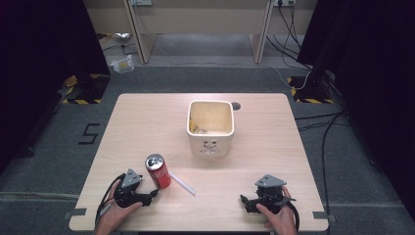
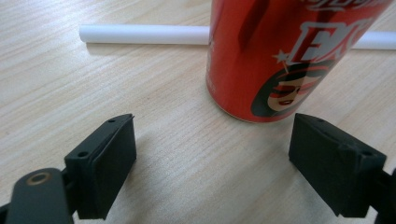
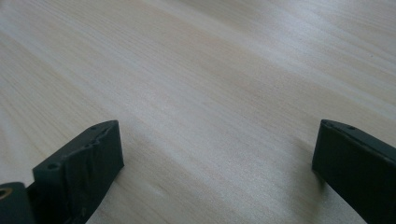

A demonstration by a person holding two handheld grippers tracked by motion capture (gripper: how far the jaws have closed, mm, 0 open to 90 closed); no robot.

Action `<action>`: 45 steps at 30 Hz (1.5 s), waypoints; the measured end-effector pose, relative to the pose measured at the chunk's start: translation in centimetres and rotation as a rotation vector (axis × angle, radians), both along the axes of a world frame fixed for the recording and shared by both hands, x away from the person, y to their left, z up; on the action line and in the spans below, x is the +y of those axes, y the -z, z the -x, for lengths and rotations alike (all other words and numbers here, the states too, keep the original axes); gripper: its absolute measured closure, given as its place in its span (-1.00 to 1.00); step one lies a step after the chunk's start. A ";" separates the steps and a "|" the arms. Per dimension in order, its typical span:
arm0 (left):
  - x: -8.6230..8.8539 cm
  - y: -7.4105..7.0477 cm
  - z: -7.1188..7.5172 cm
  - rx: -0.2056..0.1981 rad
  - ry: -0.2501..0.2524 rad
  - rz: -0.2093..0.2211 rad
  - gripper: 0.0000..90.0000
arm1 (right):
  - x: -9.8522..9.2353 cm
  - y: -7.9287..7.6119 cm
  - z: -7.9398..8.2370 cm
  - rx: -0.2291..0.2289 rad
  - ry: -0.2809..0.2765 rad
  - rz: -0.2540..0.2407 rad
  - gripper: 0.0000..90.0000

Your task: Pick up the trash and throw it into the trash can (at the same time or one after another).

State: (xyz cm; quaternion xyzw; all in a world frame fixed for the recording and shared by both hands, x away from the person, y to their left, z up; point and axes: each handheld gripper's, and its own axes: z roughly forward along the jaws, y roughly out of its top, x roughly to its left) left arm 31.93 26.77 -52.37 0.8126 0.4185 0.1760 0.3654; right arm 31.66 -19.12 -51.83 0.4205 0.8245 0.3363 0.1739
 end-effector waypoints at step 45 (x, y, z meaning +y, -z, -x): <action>-0.6 -2.6 0.4 -0.092 0.010 0.098 -0.65 | -0.1 0.0 0.1 0.000 0.022 0.004 -0.97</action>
